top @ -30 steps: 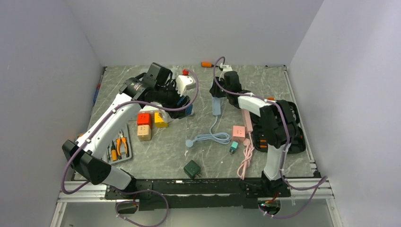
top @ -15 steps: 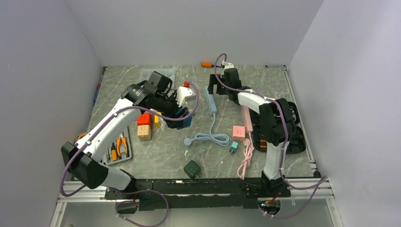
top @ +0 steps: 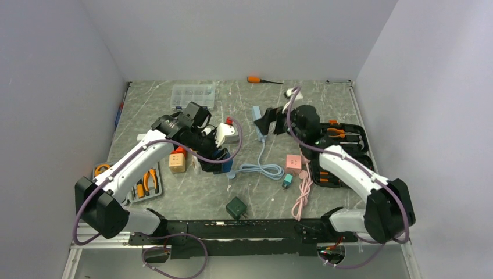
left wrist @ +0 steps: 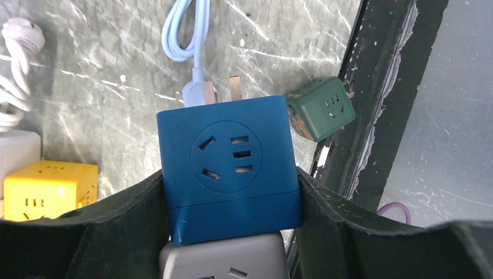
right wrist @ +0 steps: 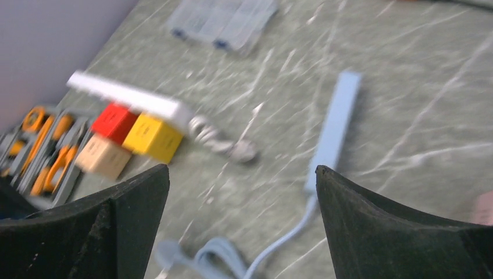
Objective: Pull the plug off the socket
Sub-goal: Place the socket at the center of the board, then place the plug at the center of the board, then move the socket to the corner of the board.
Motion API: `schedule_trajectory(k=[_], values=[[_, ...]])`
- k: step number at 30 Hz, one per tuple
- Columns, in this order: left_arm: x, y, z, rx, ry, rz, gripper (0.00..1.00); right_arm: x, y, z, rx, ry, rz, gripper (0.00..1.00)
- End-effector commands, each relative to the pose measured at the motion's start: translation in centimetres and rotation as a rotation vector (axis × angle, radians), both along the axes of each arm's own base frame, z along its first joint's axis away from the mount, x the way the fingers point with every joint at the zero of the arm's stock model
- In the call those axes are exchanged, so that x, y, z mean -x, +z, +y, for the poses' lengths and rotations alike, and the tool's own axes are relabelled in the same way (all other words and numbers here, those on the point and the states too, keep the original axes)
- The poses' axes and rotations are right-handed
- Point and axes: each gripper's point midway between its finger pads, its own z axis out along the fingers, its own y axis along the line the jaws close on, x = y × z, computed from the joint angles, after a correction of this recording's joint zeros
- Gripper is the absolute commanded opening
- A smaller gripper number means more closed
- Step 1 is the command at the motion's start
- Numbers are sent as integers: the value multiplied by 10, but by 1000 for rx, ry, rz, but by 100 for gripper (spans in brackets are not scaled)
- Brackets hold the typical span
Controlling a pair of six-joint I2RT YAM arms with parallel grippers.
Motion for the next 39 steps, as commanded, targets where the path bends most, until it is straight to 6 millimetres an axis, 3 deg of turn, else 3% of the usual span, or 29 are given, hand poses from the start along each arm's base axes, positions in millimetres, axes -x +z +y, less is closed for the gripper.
schedule_trajectory(k=[1,4,8,12,14,15,17,19,21,22,27,30,33,36,39], values=[[-11,24,-3,60,27,-111,0,58,-18,36,34,110,34,97],[-27,16,11,-4,145,-105,0,93,-34,45,32,125,88,96],[-51,-29,38,-66,419,-55,0,135,-39,56,45,140,72,92],[-47,-83,53,-140,629,74,0,157,-50,63,126,101,74,88],[-46,-92,56,-123,673,72,0,169,-57,69,156,110,90,87],[-43,-95,54,-110,685,86,5,177,-60,73,169,123,91,87],[-34,-100,47,-72,696,153,32,192,-66,83,202,152,83,87],[-26,-104,41,-21,705,188,85,203,-73,91,224,167,87,88],[-24,-109,42,13,739,194,99,211,-76,99,234,185,83,88],[-22,-111,43,26,749,215,99,214,-76,102,234,195,79,88],[-19,-103,36,119,779,342,99,222,-77,120,272,242,51,87],[-35,-75,38,192,783,367,99,229,-72,136,267,293,29,87],[-59,-42,64,274,843,344,99,236,-65,158,252,347,9,84],[-68,-13,92,336,844,290,99,245,-66,182,240,434,9,68],[-71,-8,125,247,835,174,99,260,-71,204,237,540,28,43]])
